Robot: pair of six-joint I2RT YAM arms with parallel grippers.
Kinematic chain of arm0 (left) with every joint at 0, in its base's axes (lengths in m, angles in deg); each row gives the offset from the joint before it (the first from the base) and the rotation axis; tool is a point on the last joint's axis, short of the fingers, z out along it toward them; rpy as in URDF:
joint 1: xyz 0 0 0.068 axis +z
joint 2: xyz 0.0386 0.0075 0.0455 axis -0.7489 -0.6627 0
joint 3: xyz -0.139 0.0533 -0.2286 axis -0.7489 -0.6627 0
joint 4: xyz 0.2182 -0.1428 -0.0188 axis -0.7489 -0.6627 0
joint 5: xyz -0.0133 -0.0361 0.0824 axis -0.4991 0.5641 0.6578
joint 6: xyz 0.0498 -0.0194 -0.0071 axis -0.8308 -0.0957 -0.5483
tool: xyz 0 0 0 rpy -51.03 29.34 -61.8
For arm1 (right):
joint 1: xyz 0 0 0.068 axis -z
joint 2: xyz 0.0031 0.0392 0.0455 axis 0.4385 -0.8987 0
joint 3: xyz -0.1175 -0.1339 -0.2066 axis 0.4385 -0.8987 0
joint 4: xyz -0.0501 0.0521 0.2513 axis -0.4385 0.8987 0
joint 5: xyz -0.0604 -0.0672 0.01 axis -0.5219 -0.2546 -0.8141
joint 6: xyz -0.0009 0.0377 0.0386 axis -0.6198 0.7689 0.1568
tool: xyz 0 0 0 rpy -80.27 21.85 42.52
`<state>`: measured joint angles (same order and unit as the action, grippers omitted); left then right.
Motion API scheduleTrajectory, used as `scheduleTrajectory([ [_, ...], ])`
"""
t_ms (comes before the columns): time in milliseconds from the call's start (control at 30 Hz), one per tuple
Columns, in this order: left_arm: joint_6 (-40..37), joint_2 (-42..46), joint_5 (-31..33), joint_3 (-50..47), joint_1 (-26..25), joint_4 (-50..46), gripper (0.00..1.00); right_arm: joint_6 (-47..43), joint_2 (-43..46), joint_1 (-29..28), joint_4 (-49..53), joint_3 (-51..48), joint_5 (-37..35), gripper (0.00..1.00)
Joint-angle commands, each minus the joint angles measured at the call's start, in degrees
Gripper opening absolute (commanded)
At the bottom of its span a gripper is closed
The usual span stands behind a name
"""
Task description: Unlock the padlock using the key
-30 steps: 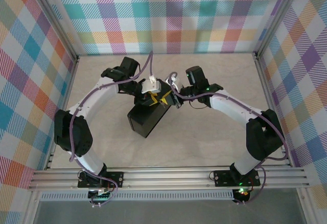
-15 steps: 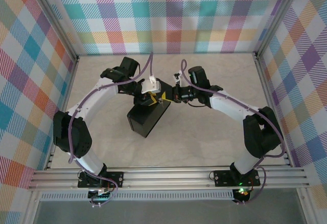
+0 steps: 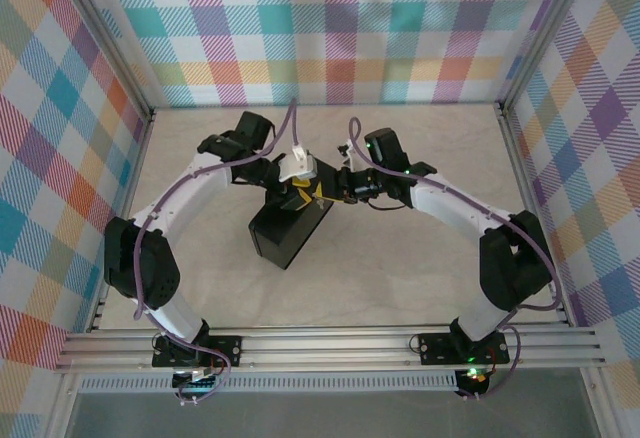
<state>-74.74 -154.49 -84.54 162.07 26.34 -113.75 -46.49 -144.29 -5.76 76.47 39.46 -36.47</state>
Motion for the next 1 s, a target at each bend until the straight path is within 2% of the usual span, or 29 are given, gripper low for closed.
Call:
scheduleTrajectory([
  [0, 4.6, 2.5, -5.8, 0.7, 2.1, 3.3, 0.47, -13.2, 3.8, -0.4, 3.2, 2.8, -1.1, 0.34],
  [100, 8.3, 1.9, -5.8, 1.5, 3.6, 3.9, 0.47, -20.7, 4.8, -0.4, 0.9, 1.9, 1.0, 0.54],
  [200, 12.5, 1.4, -4.1, 1.4, 5.2, 5.2, 0.47, -28.5, 5.6, -0.4, -1.9, 0.4, 3.2, 0.57],
  [300, 19.1, 1.1, -1.4, 1.5, 6.9, 7.4, 0.47, -38.1, 5.9, -0.6, -5.7, -2.1, 4.9, 0.66],
  [567, 39.2, 1.6, 9.5, 1.7, 8.0, 13.2, 0.47, -57.9, 2.6, -2.0, -8.1, -1.7, 4.7, 0.68],
  [667, 46.5, 2.2, 17.3, 0.7, 8.0, 14.9, 0.46, -61.2, 0.9, -3.0, -7.1, -0.1, 3.9, 0.68],
  [767, 53.2, 1.9, 24.9, 2.3, 8.0, 10.4, 0.45, -64.6, -1.6, -4.3, -3.0, 2.9, 1.8, 0.67],
  [833, 55.9, 2.8, 26.7, 1.6, 8.0, 7.8, 0.44, -65.9, -2.7, -4.7, -2.1, 3.8, 0.6, 0.67],
  [967, 58.8, 8.2, 27.6, -5.5, 8.0, 9.6, 0.44, -67.5, -3.6, -4.9, -1.9, 4.2, -0.4, 0.64],
])
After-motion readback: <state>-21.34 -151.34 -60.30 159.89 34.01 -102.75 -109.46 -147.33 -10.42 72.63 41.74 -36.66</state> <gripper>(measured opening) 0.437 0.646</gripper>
